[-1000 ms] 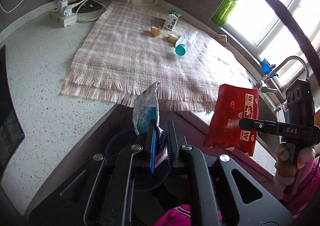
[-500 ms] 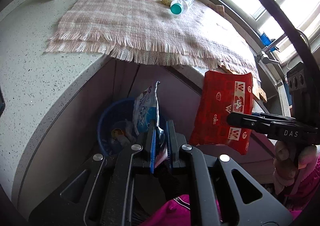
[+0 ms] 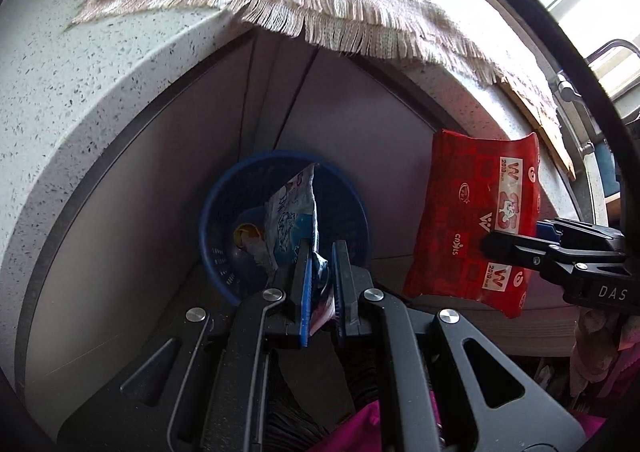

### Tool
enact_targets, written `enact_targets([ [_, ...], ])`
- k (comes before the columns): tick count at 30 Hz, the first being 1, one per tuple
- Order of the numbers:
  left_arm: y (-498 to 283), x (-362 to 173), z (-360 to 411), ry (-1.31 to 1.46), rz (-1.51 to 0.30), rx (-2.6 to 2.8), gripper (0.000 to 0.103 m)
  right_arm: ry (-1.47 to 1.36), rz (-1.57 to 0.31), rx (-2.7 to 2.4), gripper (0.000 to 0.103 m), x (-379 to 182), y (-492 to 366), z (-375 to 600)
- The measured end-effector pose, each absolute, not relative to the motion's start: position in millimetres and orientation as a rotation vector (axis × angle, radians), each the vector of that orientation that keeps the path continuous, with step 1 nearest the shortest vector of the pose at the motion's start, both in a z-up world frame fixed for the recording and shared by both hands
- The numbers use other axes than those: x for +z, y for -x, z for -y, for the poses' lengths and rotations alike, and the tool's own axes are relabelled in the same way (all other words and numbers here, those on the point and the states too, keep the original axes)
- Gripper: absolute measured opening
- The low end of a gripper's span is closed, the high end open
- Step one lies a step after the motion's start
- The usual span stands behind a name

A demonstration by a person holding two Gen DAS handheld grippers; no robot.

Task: Collect trash
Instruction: 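Carry the toothpaste tube and red tissue pack down over the blue wastebasket, then open the left tool dropping the tube while the right tool drops the pack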

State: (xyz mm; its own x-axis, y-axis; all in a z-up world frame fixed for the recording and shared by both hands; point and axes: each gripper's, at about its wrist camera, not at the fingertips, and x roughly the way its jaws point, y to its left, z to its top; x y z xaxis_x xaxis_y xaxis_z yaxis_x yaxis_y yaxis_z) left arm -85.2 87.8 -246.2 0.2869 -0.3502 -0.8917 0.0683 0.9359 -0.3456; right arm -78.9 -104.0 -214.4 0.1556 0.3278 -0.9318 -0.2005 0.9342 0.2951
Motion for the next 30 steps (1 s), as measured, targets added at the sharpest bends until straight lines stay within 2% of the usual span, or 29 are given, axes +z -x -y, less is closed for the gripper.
enact_targets([
  [18,74.6,-308.2,-83.1,0.249,-1.361,-0.242,0.007,0.029,-1.415,0.357,0.046,-254.7,73.8,79.8],
  [30,63.2,-305.5,-74.3,0.239,-1.373,-0.24,0.007,0.065,-1.409,0.353,0.049,-253.9,75.2,61.1],
])
